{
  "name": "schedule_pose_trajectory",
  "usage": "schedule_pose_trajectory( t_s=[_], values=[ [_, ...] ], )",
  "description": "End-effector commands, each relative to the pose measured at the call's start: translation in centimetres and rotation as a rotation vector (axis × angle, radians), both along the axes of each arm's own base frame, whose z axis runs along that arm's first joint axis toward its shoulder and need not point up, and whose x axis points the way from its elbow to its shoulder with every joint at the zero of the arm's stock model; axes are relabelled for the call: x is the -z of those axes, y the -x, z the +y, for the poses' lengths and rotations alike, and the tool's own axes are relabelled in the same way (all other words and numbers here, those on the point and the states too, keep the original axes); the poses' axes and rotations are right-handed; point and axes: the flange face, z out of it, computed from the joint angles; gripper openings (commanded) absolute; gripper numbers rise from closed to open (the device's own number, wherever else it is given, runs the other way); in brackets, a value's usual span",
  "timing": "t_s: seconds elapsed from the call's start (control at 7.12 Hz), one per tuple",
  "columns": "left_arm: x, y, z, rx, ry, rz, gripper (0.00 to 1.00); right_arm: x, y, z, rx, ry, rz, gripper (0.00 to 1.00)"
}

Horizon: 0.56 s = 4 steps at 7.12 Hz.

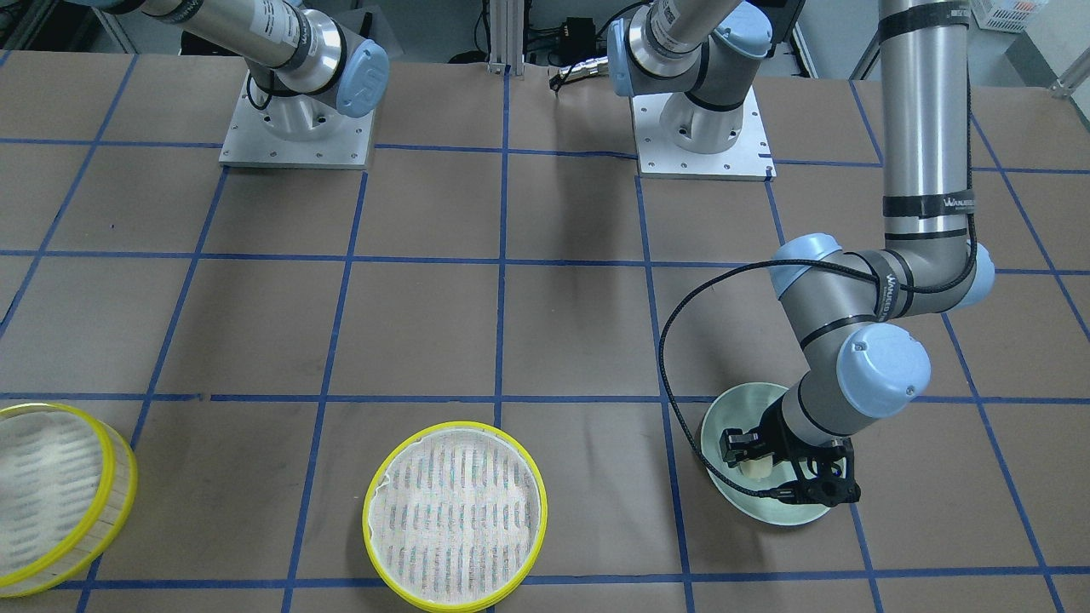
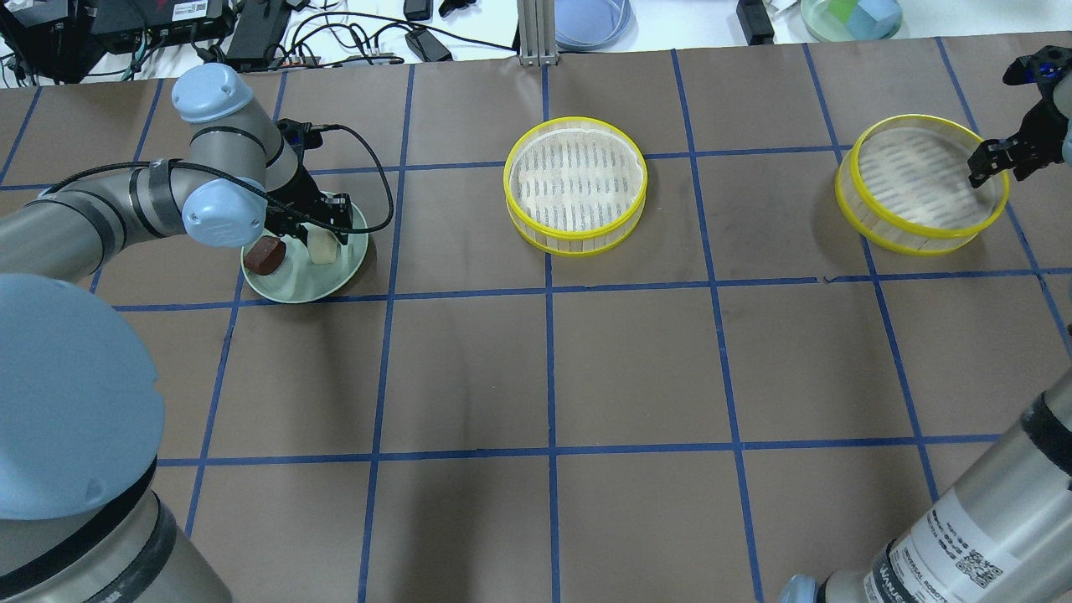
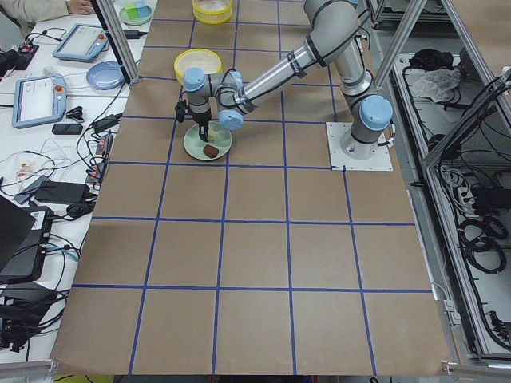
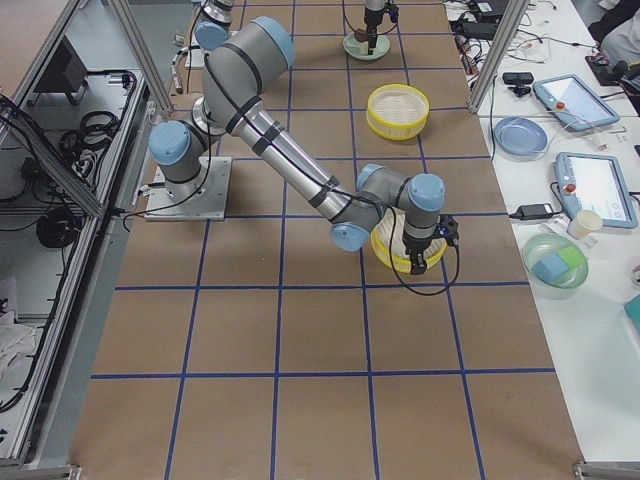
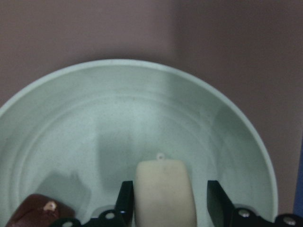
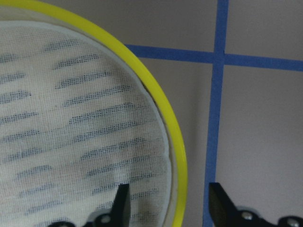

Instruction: Stack buns with steamer

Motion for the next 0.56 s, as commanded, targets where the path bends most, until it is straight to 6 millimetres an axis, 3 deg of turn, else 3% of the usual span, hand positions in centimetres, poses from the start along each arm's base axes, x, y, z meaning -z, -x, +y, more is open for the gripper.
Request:
schedule_pose_trajectory(
  t_s=[0.0,0.28,0.42],
  values=[
    [-2.0,-0.1,-0.4,0.001,0.040,-0.002,0.00,0.5,0.0,0.0,0.002,-0.006,-0.006,0.38],
    [-8.2,0.8,-2.8,-0.107,0.157,0.055,0.00,0.4,0.0,0.0,0.008,-0.005,-0.005,0.13],
    [-9.7,2.6,-3.1,-0.221,0.190,0.195,0.00,0.2,0.0,0.0,0.021,-0.003,-0.005,0.00]
  ],
)
